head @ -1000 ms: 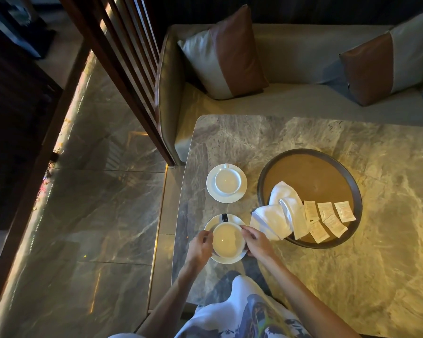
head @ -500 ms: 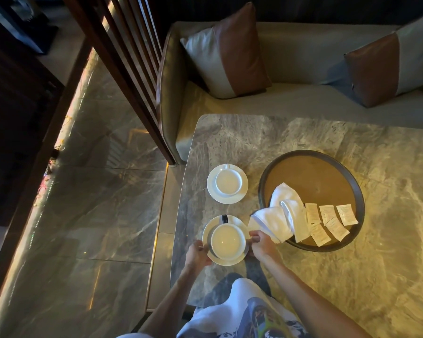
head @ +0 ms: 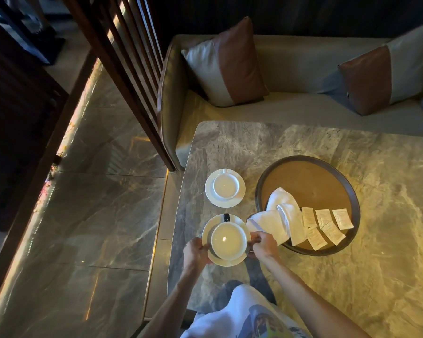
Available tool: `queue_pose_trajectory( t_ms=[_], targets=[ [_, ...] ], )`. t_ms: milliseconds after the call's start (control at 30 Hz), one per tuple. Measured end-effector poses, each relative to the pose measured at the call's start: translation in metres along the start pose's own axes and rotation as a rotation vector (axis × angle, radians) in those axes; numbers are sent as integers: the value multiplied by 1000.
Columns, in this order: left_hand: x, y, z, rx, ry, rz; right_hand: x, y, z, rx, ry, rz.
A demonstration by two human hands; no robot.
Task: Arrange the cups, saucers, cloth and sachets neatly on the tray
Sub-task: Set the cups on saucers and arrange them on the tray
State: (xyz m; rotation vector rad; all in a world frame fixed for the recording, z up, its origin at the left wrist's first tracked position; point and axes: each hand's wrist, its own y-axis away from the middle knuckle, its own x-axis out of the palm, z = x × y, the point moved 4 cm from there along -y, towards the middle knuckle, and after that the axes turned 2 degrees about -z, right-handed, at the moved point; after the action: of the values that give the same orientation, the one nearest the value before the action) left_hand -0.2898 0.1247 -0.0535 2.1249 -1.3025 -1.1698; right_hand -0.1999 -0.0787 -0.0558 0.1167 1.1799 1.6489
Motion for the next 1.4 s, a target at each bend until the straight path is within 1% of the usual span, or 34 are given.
queue_pose_trajectory(
  t_ms=[100,300,433,533,600,667,833,900,1000,1133,1267,1400],
  targets=[
    [-2,7,-13,53,-61,-26,-13,6,1,-34,-9,13],
    [16,25,-50,111,-92,-35,-60,12,1,-56,-54,-46],
    [42,32,-86,152,-103,-13,-105,4,1,-39,-186,-42],
    [70,32,-123,170,-104,31,-146,-13,3,-65,-227,-79],
    [93,32,-151,194,-63,61,-174,-30,4,-97,-208,-111],
    [118,30,-175,195,-17,76,-202,-48,5,-96,-225,-109],
    [188,14,-224,197,-13,65,-266,-102,2,-90,-252,-115],
    [213,5,-237,178,-32,52,-285,-125,-3,-61,-264,-130],
    [245,-5,-253,149,-90,28,-304,-155,-11,-11,-283,-128],
    [278,-17,-266,117,-134,59,-318,-187,-23,40,-315,-97],
    [297,-30,-268,122,-199,43,-322,-211,-38,95,-338,-82],
    [311,-40,-266,101,-228,44,-324,-221,-44,92,-343,-79]
  ],
)
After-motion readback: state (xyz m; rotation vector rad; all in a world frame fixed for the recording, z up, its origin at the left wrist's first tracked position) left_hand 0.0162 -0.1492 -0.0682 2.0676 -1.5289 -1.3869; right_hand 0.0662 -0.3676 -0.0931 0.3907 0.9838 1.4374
